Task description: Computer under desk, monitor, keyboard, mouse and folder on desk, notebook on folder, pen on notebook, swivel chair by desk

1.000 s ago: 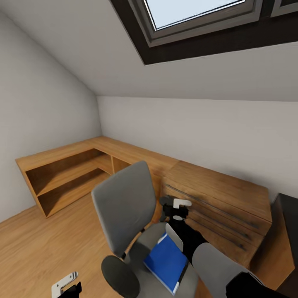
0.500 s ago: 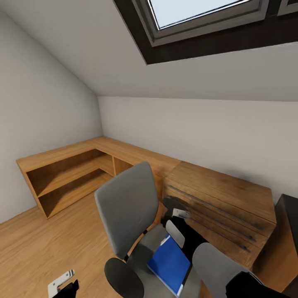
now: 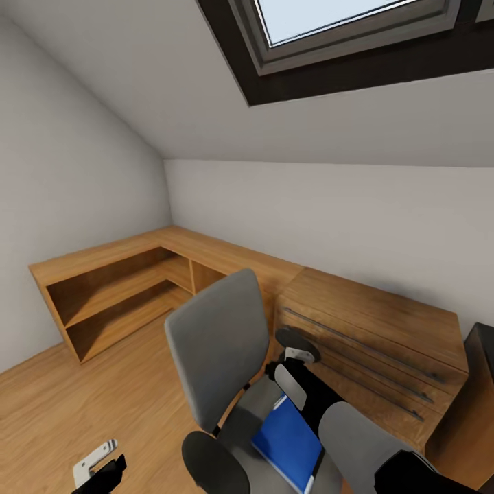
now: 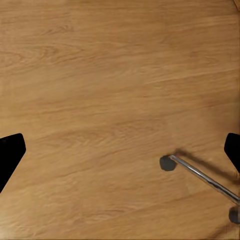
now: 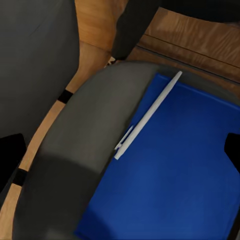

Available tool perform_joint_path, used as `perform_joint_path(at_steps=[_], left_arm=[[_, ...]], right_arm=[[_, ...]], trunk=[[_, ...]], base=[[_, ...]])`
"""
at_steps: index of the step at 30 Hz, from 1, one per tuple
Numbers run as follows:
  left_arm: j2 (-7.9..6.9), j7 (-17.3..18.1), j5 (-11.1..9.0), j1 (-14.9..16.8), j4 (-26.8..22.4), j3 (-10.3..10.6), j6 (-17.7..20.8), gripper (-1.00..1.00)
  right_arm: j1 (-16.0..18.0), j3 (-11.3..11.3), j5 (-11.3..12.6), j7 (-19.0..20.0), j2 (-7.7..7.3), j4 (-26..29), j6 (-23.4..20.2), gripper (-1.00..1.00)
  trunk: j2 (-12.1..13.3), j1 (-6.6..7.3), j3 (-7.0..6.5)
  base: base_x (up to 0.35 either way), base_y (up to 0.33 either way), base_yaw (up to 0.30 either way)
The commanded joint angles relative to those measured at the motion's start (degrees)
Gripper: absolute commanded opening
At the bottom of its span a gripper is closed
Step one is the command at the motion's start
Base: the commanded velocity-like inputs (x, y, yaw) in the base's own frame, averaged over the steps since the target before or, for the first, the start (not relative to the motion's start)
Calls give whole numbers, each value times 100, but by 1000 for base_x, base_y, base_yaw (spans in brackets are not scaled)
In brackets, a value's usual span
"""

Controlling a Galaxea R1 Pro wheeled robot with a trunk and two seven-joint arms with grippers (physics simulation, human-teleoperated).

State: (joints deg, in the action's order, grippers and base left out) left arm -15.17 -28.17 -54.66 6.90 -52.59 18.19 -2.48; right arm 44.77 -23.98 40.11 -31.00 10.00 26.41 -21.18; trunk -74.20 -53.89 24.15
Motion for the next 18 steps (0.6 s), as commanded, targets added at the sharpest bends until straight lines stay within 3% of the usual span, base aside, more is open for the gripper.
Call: perform_joint_path(at_steps=[1,8,16,18], left_arm=[[-7,-39,-49,5,-10,12,-25,100],[-2,-53,-30,5,-12,-32,-25,100],[5,-49,-19,5,-7,-18,-25,100],[12,-55,-14,5,-5,-10,-25,100]], right_arm=[[6,-17,15,-38,0,5,-26,100],[6,-11,8,-37,0,5,-16,100],[6,-21,-9,-43,0,-25,334,100],[15,-19,-29,-71,0,-52,674,100]], trunk=[[-46,-23,25],[-327,-177,151],[-648,-352,295],[-728,-396,331]], base=[[0,0,0],[0,0,0],[0,0,0],[0,0,0]])
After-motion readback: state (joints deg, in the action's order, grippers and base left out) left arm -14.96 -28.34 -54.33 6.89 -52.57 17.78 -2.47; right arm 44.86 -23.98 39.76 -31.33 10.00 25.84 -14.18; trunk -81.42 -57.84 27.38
